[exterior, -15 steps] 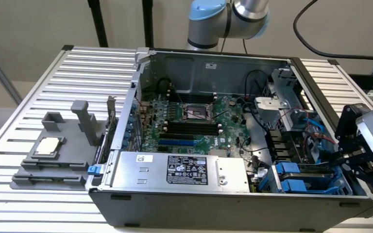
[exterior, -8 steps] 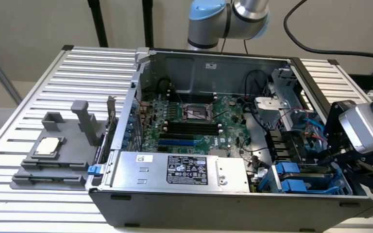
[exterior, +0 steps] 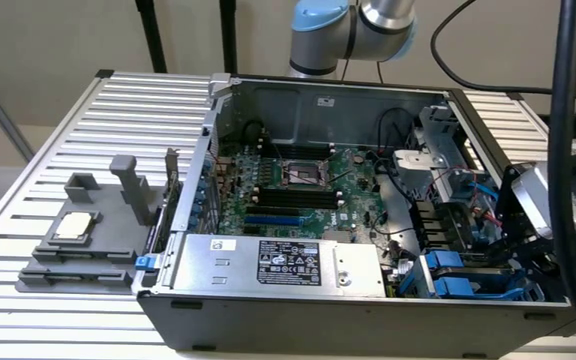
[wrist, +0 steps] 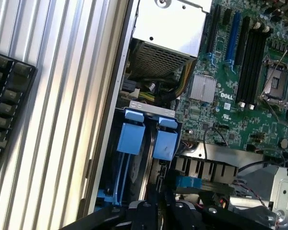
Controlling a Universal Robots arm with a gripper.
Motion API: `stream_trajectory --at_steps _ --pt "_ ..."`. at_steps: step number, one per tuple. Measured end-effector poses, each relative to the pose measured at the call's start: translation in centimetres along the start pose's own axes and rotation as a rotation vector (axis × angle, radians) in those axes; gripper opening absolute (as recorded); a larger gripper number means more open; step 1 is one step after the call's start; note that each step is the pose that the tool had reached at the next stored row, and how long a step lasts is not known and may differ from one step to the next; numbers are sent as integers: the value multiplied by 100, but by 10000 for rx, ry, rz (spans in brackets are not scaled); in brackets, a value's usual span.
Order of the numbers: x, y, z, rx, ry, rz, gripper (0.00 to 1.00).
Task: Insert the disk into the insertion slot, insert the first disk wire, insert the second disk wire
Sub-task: 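Insert the first disk wire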
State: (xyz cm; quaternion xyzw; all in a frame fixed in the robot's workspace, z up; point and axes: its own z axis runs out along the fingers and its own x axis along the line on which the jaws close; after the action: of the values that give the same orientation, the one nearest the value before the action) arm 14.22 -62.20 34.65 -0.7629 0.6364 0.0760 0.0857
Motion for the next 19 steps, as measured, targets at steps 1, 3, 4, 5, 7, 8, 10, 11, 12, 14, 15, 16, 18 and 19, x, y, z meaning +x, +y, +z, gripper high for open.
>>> stream_trajectory --at_steps 1,3,4,5,7,8,10,11,12,14,15,16,18,19 --pt "-1 2 4 15 54 9 16" --pt "-9 3 11 48 103 31 16" --pt "-10 5 13 68 115 51 16" --pt "-11 6 16 91 124 89 16" --pt "-10 8 19 134 136 215 16" --pt "-11 8 20 154 141 294 16" --pt "-11 12 22 192 147 455 16" --pt "-12 15 23 207 150 515 16" --pt "-14 19 24 219 153 569 16" --pt "-19 28 25 245 158 678 16" --pt "-22 33 26 257 159 727 16" --pt "-25 37 27 269 161 777 16" --pt "-32 47 29 292 165 872 16" --pt "-37 52 30 303 166 913 16"
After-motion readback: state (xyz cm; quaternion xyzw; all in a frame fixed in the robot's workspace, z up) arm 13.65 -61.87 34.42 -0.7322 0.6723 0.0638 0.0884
